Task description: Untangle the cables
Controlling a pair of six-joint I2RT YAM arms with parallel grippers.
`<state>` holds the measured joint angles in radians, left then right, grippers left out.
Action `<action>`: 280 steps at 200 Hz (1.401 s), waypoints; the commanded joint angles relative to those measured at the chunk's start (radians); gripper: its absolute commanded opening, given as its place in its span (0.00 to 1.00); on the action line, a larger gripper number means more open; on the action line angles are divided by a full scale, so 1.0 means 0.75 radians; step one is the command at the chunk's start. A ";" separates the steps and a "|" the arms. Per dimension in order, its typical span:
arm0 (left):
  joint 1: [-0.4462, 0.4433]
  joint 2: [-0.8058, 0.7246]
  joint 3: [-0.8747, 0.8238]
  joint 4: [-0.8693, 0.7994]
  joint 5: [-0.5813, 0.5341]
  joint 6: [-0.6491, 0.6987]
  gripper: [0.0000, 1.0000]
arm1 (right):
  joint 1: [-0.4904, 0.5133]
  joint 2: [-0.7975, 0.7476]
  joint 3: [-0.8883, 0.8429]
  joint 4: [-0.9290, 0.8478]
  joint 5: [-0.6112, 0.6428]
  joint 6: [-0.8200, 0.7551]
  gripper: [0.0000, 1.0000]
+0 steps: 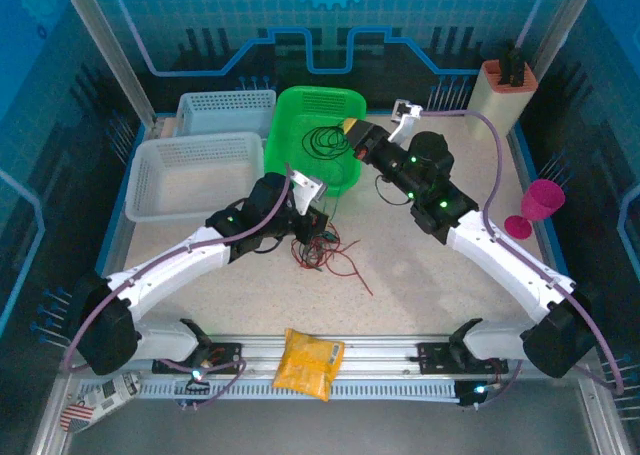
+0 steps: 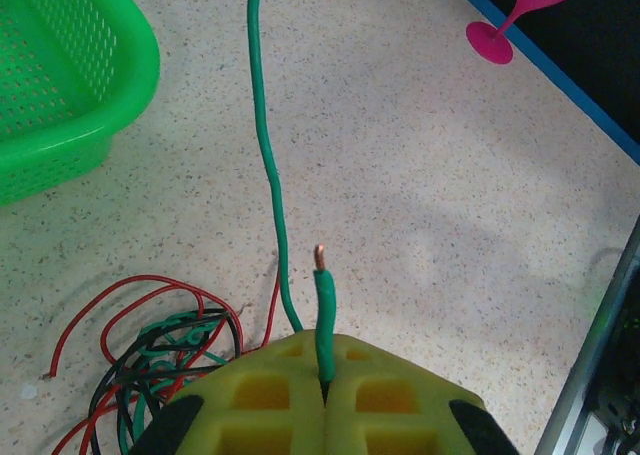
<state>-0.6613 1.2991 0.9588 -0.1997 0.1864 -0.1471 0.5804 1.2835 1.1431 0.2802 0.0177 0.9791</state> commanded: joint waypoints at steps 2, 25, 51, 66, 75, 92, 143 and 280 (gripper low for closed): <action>0.002 -0.007 0.025 -0.173 -0.048 0.002 0.00 | 0.003 0.004 0.048 0.157 -0.041 -0.120 0.22; 0.046 0.016 0.076 -0.187 -0.141 -0.035 0.00 | -0.014 -0.094 -0.021 0.004 -0.018 -0.305 0.59; 0.180 0.031 0.143 -0.184 -0.050 -0.084 0.00 | -0.133 -0.296 -0.172 -0.260 -0.026 -0.456 0.79; 0.271 0.080 0.201 -0.218 0.026 -0.085 0.00 | -0.209 -0.409 -0.213 -0.449 -0.044 -0.526 0.83; 0.308 0.113 0.237 -0.237 0.034 -0.066 0.00 | -0.245 -0.472 -0.230 -0.565 -0.022 -0.575 0.84; 0.346 0.173 0.302 -0.234 0.046 0.009 0.00 | -0.307 -0.546 -0.253 -0.712 -0.027 -0.650 0.84; 0.563 0.439 0.685 -0.395 -0.105 0.084 0.00 | -0.424 -0.535 -0.264 -0.911 -0.120 -0.736 0.83; 0.842 1.436 1.725 -0.810 -0.564 0.315 0.03 | -0.547 -0.537 -0.253 -0.995 -0.157 -0.690 0.78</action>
<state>-0.0540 2.3184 2.1532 -0.7269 -0.2028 0.0639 0.1864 0.8856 0.9413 -0.4389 -0.0841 0.4549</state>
